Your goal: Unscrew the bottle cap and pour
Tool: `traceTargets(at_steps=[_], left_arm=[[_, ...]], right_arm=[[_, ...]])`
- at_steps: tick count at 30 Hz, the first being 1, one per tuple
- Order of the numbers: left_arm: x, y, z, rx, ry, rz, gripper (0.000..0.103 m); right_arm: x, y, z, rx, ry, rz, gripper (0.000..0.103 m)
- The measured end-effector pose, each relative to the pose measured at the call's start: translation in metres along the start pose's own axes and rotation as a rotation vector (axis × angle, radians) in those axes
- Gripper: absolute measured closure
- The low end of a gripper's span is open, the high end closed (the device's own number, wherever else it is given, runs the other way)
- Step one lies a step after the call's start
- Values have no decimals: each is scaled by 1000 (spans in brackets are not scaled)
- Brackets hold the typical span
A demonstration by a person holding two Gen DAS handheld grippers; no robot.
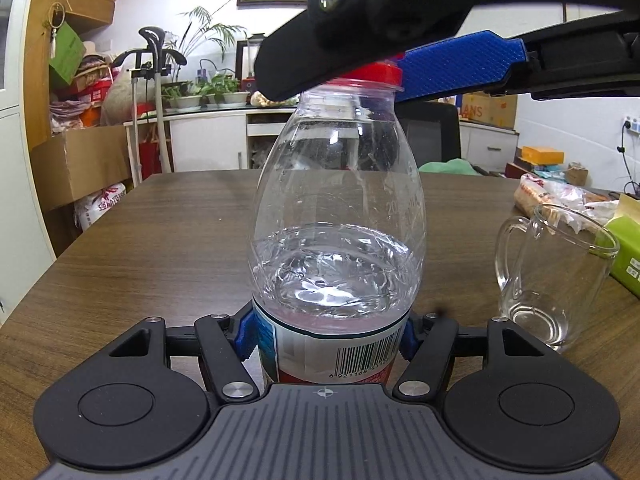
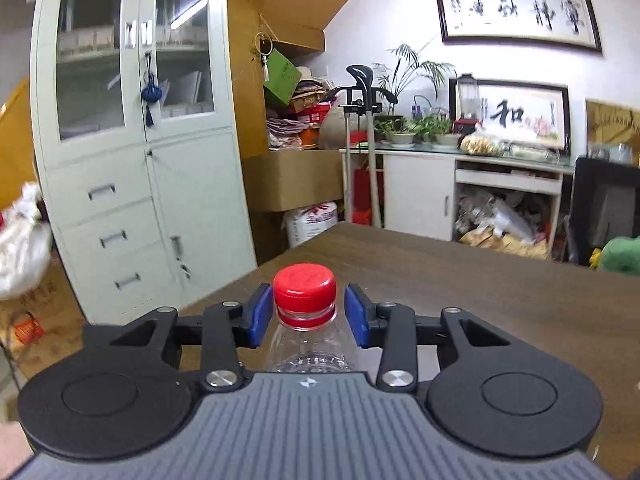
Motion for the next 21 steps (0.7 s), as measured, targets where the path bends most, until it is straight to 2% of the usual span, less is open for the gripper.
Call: traceTargets(at_steps=[16,21], left_arm=[[1,2,2,-3,3,2,33],[1,3,3,-4,4,2,33]], right_arm=[[18,-10,-21,-73,-78,-73,60],[23,-9,-19,-77,-74,-96,65]])
Point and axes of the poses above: each gripper's, at about its wrist camera, not at the fingertips, and z roughly the way its jaws point, x to its left, y to its top, the point moved 4 cm from there along z, roughly the way its jaws point, and after that the axes turned 12 degrees about y, right-handed, at the moved point
